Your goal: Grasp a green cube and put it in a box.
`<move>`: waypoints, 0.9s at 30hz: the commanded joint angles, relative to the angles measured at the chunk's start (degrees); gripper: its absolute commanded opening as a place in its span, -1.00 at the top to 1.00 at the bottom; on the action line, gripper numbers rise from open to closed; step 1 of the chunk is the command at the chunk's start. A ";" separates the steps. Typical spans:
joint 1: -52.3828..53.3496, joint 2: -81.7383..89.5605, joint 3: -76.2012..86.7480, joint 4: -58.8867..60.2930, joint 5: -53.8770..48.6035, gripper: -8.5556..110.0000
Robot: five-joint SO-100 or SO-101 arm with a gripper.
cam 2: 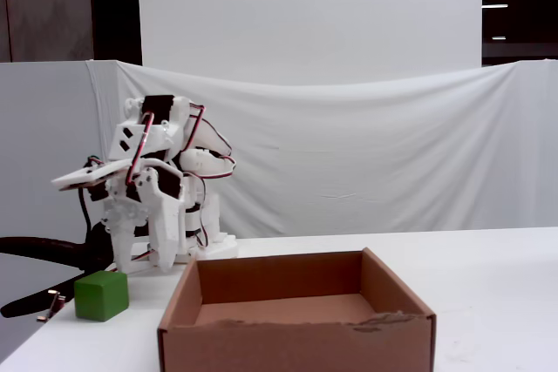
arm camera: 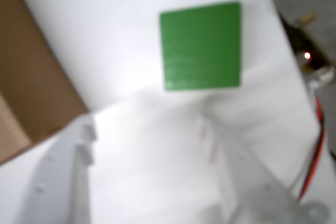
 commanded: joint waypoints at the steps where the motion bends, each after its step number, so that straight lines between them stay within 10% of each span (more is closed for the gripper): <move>1: -0.44 0.44 -0.26 0.09 0.18 0.40; 27: -0.44 0.44 -0.26 0.09 0.18 0.40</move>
